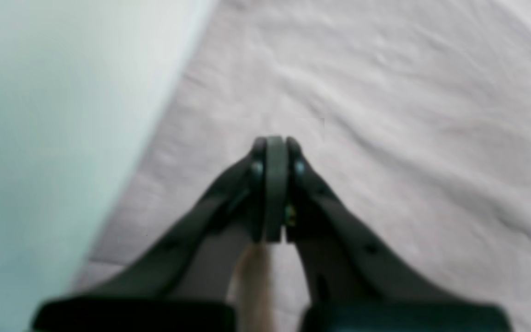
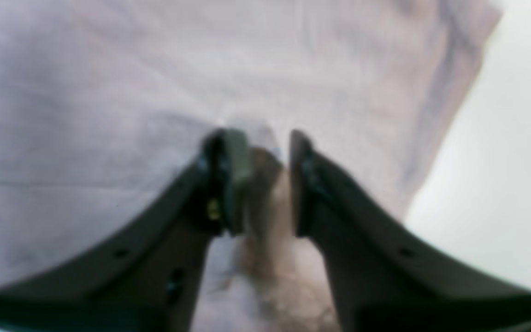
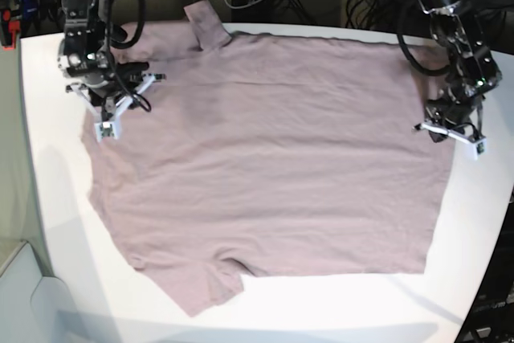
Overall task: Layout the t-shirt on the table in an organized manner, then fold the t-shirt properly
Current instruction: 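Move both grippers to the shirt's shoulder edges and pinch them, then pull the shirt edges apart with both grippers to smooth the body, then move the right gripper to the collar and the left gripper along the side, then grasp the shirt side with the left gripper and drag it outward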
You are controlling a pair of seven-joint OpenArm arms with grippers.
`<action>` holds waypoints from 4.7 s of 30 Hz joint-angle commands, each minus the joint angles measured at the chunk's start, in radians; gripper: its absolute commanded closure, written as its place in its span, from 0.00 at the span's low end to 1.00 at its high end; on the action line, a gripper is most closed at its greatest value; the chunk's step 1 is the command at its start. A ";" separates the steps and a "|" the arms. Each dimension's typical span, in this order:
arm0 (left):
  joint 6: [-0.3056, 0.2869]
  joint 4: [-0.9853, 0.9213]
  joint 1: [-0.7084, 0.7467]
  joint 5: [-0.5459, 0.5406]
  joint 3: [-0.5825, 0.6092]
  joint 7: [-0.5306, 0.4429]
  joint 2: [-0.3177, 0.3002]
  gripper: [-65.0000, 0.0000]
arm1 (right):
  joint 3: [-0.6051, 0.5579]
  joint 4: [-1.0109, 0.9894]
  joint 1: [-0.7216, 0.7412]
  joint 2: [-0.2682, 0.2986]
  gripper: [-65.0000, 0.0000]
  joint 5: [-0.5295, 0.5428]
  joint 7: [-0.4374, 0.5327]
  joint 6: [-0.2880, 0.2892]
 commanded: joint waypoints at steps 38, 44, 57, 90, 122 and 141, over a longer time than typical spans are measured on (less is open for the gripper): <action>0.000 0.043 -0.103 -0.010 0.165 -0.071 -0.123 0.99 | -0.001 -0.125 0.327 0.073 0.93 -0.002 0.024 0.008; 0.000 0.199 0.076 -0.010 0.164 -0.071 -0.105 1.00 | -0.001 -0.491 0.608 0.075 0.93 -0.003 0.034 0.148; 0.000 0.147 0.225 -0.010 0.099 -0.083 -0.102 1.00 | -0.001 -1.067 0.814 0.078 0.93 -0.003 0.387 0.150; -0.001 -0.117 0.165 -0.010 0.093 -0.085 -0.108 1.00 | 0.002 -0.830 0.887 -0.082 0.93 -0.238 0.453 -0.007; -0.001 -0.700 -0.631 0.076 0.187 -0.266 -0.126 0.99 | -0.033 0.071 0.021 -0.189 0.93 -0.238 0.044 0.205; 0.002 -0.807 -0.685 0.105 0.461 -0.430 -0.139 0.99 | -0.027 0.154 -0.036 -0.170 0.93 -0.238 0.042 0.205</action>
